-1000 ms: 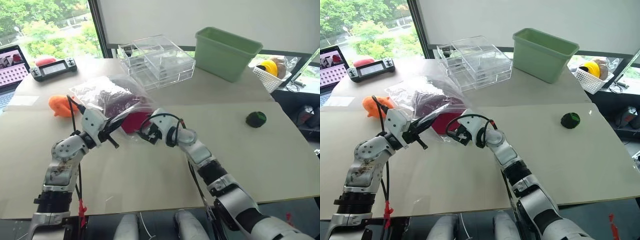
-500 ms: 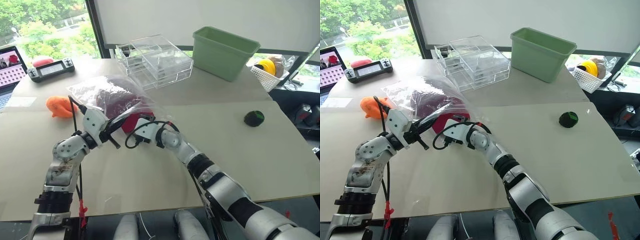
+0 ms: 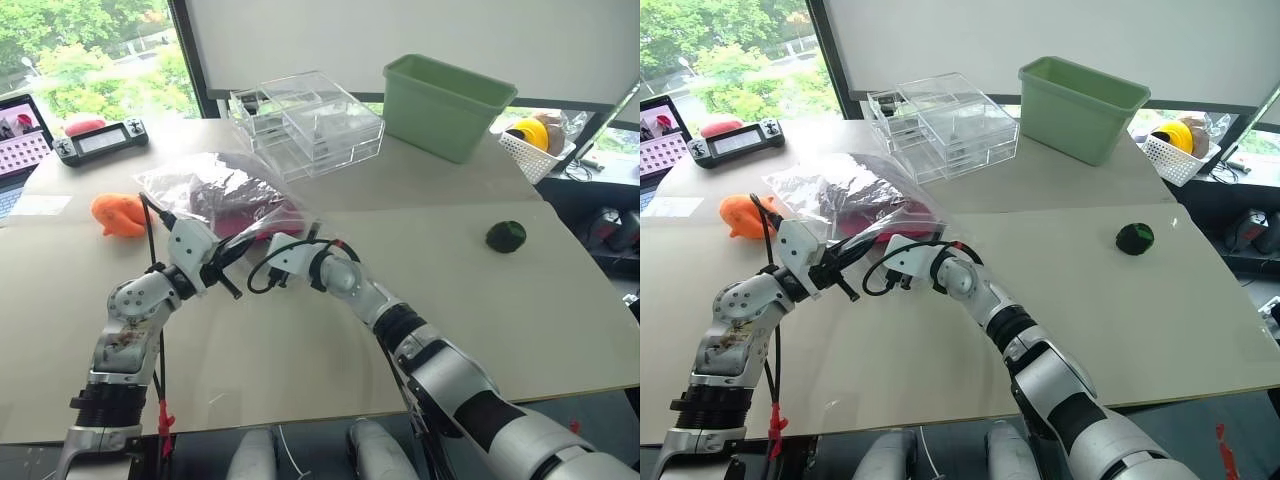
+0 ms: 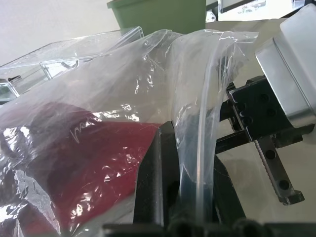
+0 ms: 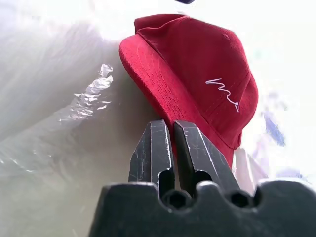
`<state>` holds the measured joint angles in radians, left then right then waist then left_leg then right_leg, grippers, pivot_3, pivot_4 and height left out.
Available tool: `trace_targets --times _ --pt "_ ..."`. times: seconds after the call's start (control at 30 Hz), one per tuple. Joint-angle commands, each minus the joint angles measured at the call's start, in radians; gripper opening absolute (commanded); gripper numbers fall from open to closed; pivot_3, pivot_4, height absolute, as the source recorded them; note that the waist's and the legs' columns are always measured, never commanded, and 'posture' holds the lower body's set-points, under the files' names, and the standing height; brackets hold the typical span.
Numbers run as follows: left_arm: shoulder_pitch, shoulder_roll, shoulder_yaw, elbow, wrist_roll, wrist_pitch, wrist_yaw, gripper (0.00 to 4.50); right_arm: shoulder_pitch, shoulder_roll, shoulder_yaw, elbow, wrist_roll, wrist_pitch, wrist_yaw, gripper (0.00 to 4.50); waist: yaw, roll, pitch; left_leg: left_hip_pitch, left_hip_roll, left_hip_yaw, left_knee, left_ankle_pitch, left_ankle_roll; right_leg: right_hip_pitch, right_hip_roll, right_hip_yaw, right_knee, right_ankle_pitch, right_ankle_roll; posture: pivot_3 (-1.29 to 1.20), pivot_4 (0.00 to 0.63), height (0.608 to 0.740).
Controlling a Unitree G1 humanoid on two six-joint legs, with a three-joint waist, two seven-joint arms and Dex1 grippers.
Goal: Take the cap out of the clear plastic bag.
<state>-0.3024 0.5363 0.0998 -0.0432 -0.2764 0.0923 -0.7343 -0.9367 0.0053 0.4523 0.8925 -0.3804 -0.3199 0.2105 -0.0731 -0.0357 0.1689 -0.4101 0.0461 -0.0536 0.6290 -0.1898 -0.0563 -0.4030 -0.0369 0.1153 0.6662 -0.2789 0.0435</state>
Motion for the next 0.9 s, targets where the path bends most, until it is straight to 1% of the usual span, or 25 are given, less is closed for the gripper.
trace_targets --times 0.03,0.37,0.4,0.5,0.6,0.63,0.67,0.7,0.73,0.8,0.9 --pt "-0.002 -0.001 0.003 -0.041 -0.01 0.001 0.004 0.0 0.01 -0.005 -0.011 -0.02 -0.003 -0.012 0.007 0.02 0.0 0.0 0.0 0.0 0.0 0.0 0.0 0.0 0.0 0.0 0.0 0.0 0.0 0.0 0.0 0.0 0.15 0.735" --pt "-0.007 -0.004 -0.001 -0.034 -0.006 0.0 0.005 0.0 0.022 -0.014 -0.007 -0.017 -0.019 -0.005 0.0 0.02 0.0 0.0 0.0 0.0 0.0 0.0 0.0 0.0 0.0 0.0 0.0 0.0 0.0 0.0 0.0 0.0 0.15 0.735" --pt "-0.006 -0.004 -0.001 -0.035 -0.006 -0.001 0.005 0.0 0.024 -0.015 -0.009 -0.015 -0.016 -0.003 0.003 0.62 0.0 0.0 0.0 0.0 0.0 0.0 0.0 0.0 0.0 0.0 0.0 0.0 0.0 0.0 0.0 0.0 0.15 0.735" --pt "-0.004 -0.005 -0.002 -0.037 -0.005 -0.001 0.006 0.0 0.025 -0.02 -0.012 -0.01 -0.014 0.0 0.018 1.51 0.0 0.0 0.0 0.0 0.0 0.0 0.0 0.0 0.0 0.0 0.0 0.0 0.0 0.0 0.0 0.0 0.15 0.735" --pt "0.001 -0.004 -0.001 -0.041 -0.006 -0.001 0.006 0.0 0.014 -0.036 0.006 0.004 -0.06 0.001 -0.021 2.54 0.0 0.0 0.0 -0.001 0.0 0.0 0.0 0.0 0.0 -0.001 0.0 0.0 0.0 0.0 0.0 0.0 0.15 0.735" --pt "0.001 -0.004 -0.001 -0.042 -0.006 0.0 0.006 0.0 0.009 -0.042 0.009 0.009 -0.075 0.007 -0.041 2.78 0.0 0.0 0.0 -0.001 0.0 0.0 0.0 0.0 0.0 -0.001 0.0 0.0 0.0 0.0 0.0 0.0 0.15 0.735" --pt "0.001 -0.004 -0.001 -0.043 -0.006 0.0 0.007 0.0 0.002 -0.049 0.012 0.014 -0.094 0.017 -0.067 3.21 0.0 0.0 0.0 -0.001 0.0 0.0 0.0 0.0 0.0 -0.001 0.0 0.0 0.0 0.0 0.0 0.0 0.15 0.735" --pt "0.003 -0.004 0.0 -0.045 -0.007 0.001 0.007 0.0 -0.009 -0.055 0.02 0.025 -0.119 0.031 -0.094 3.52 0.0 0.0 0.0 -0.001 0.0 0.0 0.0 0.0 0.0 -0.001 0.0 0.0 0.0 0.0 0.0 0.0 0.15 0.735" --pt "0.005 -0.003 0.0 -0.048 -0.007 0.001 0.007 0.0 -0.02 -0.058 0.028 0.038 -0.139 0.04 -0.114 3.95 -0.001 0.0 0.0 0.0 0.0 0.0 0.0 0.0 0.0 -0.001 0.0 0.0 0.0 0.0 0.0 0.0 0.15 0.735" --pt "0.008 -0.002 0.001 -0.052 -0.008 0.001 0.007 0.0 -0.044 -0.053 0.034 0.077 -0.163 0.052 -0.152 4.43 0.0 0.0 0.0 0.0 0.0 0.0 0.0 0.0 0.0 -0.001 0.0 0.0 0.0 0.0 0.0 0.0 0.15 0.735" --pt "0.01 -0.002 0.002 -0.056 -0.007 0.0 0.009 0.0 -0.083 -0.035 0.043 0.142 -0.182 0.049 -0.196 4.43 0.0 0.0 0.0 0.0 0.0 0.0 -0.001 0.0 0.0 -0.001 0.0 0.0 0.0 0.0 0.0 0.0 0.15 0.735"
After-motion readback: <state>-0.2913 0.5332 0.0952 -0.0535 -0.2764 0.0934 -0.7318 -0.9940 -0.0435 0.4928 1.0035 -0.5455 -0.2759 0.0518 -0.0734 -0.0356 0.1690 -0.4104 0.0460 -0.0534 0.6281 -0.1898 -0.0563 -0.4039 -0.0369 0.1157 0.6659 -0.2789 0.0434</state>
